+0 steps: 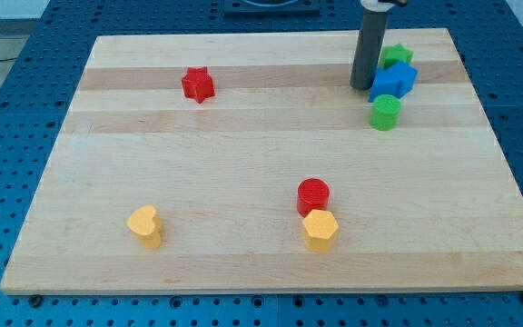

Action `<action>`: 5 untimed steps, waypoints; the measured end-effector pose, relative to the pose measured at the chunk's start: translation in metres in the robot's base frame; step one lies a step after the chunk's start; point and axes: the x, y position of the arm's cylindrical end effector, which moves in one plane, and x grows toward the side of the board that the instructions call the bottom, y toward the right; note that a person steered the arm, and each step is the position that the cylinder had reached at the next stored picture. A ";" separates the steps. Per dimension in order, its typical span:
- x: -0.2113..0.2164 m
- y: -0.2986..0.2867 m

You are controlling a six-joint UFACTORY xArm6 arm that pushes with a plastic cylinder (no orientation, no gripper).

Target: Push the triangle into the blue cube

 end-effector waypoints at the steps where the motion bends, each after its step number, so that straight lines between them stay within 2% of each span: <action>1: 0.000 -0.016; 2: 0.031 -0.036; 3: 0.086 -0.018; 4: 0.108 0.009; 5: 0.096 0.020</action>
